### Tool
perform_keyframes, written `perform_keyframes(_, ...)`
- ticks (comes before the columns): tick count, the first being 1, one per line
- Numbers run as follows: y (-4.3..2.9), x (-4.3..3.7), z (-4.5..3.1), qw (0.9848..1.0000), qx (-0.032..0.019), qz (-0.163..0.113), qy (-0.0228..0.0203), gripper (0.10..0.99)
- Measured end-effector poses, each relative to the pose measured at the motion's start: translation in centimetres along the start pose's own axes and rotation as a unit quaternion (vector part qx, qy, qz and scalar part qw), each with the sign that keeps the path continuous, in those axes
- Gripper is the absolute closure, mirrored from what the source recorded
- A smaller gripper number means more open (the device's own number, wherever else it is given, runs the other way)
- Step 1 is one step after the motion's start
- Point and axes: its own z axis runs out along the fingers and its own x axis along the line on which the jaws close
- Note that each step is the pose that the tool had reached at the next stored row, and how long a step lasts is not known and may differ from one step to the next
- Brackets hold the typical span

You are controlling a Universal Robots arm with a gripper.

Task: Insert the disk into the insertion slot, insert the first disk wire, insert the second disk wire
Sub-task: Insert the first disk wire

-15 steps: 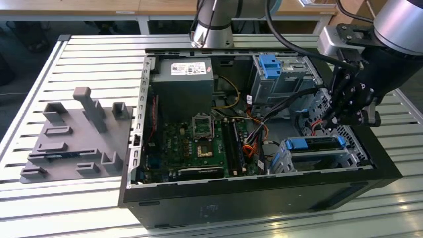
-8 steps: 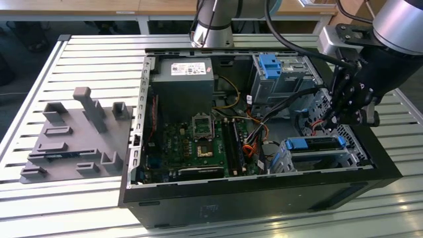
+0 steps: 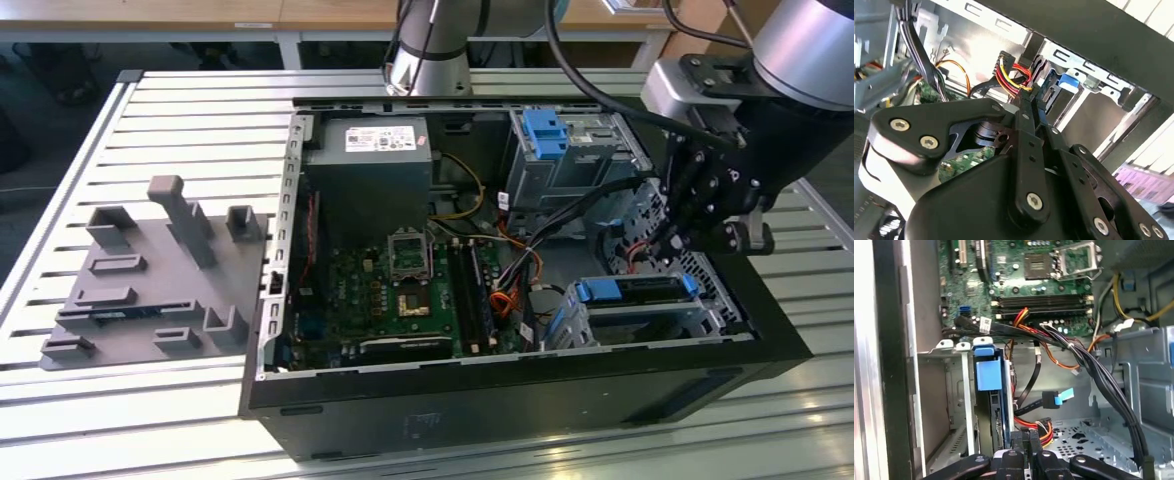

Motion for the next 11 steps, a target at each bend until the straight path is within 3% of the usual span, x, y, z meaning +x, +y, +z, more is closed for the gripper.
perform_keyframes(4,0.00,0.00,0.03,0.9994,-0.0010,-0.035,0.0003,0.922)
perform_keyframes(11,0.12,0.47,0.10,0.9985,0.0075,-0.054,0.0001,0.922)
